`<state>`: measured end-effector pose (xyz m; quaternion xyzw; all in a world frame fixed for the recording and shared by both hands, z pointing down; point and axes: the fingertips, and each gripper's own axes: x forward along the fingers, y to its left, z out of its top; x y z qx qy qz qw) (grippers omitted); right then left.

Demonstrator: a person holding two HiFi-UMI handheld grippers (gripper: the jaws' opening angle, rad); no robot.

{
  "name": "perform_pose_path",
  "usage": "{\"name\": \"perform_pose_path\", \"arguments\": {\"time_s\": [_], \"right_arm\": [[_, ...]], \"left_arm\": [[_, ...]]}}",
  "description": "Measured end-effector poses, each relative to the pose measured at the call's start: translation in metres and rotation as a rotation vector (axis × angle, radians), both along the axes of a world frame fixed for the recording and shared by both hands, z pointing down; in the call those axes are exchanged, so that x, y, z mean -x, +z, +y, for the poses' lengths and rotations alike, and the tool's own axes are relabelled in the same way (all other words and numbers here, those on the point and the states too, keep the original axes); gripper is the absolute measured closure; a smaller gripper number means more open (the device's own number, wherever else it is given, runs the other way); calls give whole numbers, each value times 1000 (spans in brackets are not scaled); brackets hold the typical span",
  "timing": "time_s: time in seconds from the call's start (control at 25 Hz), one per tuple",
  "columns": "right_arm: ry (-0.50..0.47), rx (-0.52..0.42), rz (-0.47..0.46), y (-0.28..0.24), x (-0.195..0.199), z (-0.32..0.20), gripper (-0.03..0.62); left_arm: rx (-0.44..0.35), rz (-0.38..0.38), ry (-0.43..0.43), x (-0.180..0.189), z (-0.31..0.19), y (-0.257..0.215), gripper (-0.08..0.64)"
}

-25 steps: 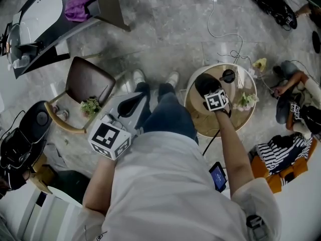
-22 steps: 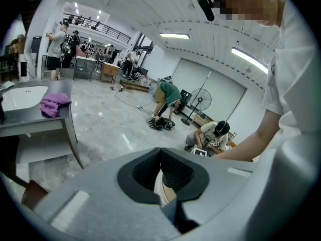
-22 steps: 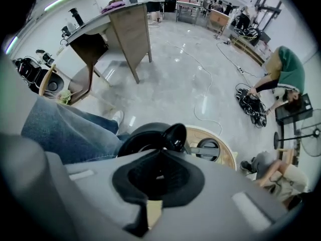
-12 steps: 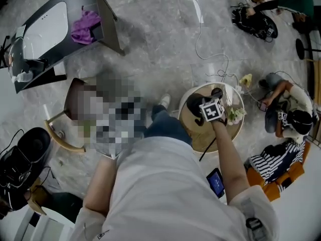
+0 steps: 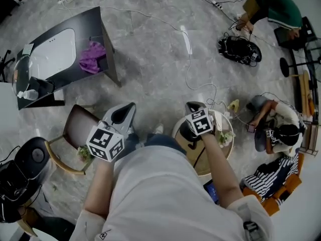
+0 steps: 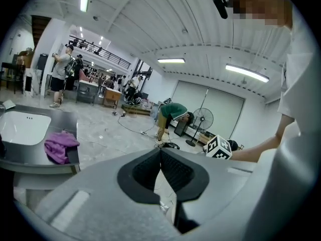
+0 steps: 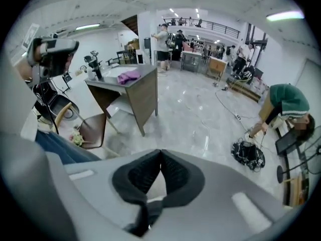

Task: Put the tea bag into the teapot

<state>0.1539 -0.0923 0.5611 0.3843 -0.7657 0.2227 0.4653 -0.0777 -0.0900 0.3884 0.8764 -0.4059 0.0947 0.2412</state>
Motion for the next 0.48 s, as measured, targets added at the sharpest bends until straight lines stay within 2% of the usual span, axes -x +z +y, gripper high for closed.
{"name": "perform_pose_path", "arguments": {"time_s": [0.48], "right_arm": [[-42,-372,-302,-190,101,-69,589]], "left_arm": [[-212,14,-75,54,-40,-99,552]]}}
